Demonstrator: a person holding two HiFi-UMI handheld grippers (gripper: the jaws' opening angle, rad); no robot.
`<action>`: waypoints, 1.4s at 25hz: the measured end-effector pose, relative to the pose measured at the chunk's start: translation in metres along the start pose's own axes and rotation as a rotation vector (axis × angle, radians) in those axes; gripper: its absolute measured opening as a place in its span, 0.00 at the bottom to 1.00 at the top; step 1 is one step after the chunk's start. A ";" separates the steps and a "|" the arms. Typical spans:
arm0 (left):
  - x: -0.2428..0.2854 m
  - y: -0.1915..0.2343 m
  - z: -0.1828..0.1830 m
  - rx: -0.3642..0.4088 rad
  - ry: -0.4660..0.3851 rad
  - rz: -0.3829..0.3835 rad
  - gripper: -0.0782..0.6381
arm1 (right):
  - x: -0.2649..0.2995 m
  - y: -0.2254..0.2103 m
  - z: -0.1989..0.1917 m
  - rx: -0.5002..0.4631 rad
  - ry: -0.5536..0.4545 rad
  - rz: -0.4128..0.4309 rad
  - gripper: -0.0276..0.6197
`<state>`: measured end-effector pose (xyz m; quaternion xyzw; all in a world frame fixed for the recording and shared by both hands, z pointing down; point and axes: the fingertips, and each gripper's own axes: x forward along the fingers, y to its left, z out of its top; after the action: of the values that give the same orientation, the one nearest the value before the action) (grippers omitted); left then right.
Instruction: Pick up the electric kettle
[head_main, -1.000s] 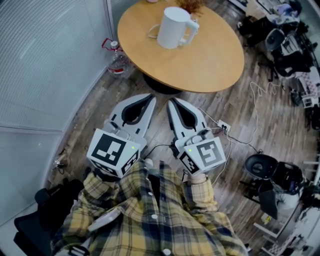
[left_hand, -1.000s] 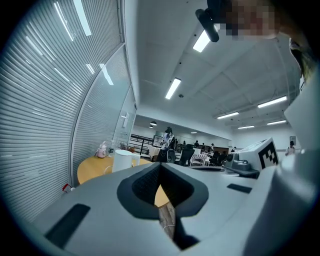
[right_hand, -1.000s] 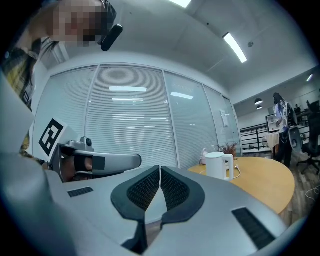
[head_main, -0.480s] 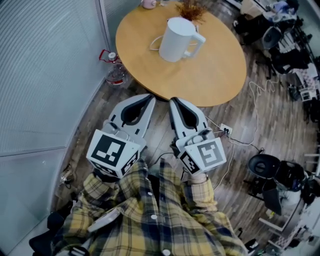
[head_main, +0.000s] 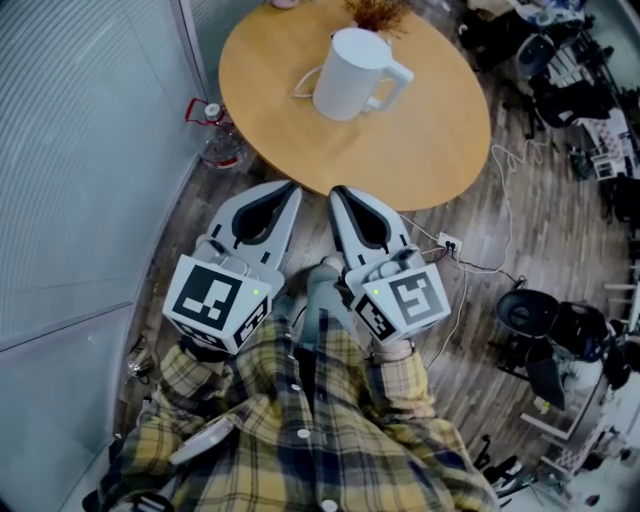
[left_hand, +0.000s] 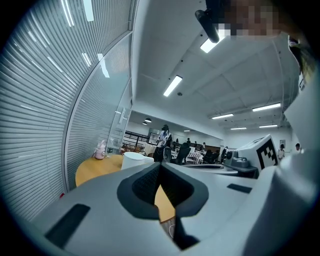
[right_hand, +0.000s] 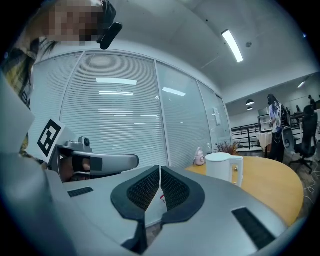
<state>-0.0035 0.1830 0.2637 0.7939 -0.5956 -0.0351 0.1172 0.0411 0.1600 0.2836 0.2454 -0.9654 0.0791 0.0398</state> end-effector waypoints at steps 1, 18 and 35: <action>0.001 0.003 -0.001 -0.003 0.001 -0.001 0.11 | 0.003 0.000 -0.001 0.001 0.003 -0.001 0.09; 0.081 0.050 0.006 0.006 0.007 0.020 0.11 | 0.062 -0.073 0.003 -0.002 0.015 0.007 0.10; 0.226 0.103 0.050 0.028 -0.023 0.024 0.11 | 0.145 -0.204 0.046 -0.012 -0.011 -0.013 0.10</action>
<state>-0.0451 -0.0666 0.2579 0.7877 -0.6070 -0.0344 0.0997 0.0107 -0.0928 0.2819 0.2517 -0.9644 0.0717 0.0367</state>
